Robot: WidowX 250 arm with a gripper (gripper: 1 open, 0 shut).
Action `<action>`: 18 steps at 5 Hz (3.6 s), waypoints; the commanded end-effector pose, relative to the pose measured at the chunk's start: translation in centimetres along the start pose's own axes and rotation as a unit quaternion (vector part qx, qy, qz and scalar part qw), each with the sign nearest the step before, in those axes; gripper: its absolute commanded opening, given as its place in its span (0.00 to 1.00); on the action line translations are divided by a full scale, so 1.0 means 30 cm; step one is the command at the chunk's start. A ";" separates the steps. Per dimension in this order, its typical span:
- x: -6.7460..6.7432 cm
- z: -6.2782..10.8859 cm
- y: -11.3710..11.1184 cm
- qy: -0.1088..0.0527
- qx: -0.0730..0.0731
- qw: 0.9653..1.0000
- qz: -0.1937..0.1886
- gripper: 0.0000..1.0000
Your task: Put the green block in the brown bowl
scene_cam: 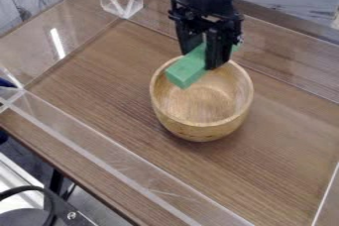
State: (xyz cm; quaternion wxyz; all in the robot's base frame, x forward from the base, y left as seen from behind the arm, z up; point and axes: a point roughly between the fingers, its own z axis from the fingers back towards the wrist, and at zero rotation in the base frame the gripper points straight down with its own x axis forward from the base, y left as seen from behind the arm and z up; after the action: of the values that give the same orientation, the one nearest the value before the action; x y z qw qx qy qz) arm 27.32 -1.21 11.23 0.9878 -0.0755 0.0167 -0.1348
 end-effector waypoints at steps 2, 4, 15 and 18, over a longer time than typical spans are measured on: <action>0.009 -0.043 -0.016 0.006 0.003 1.000 -0.012 0.00; 0.015 -0.115 -0.029 0.027 0.001 0.999 -0.021 0.00; 0.087 -0.233 0.070 0.024 -0.008 1.000 0.012 0.00; 0.079 -0.129 0.075 -0.003 0.000 1.000 0.026 1.00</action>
State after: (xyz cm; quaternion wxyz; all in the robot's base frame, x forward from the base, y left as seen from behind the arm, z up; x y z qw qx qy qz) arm 28.90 -0.54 4.97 0.9892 -0.0821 0.0536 -0.1090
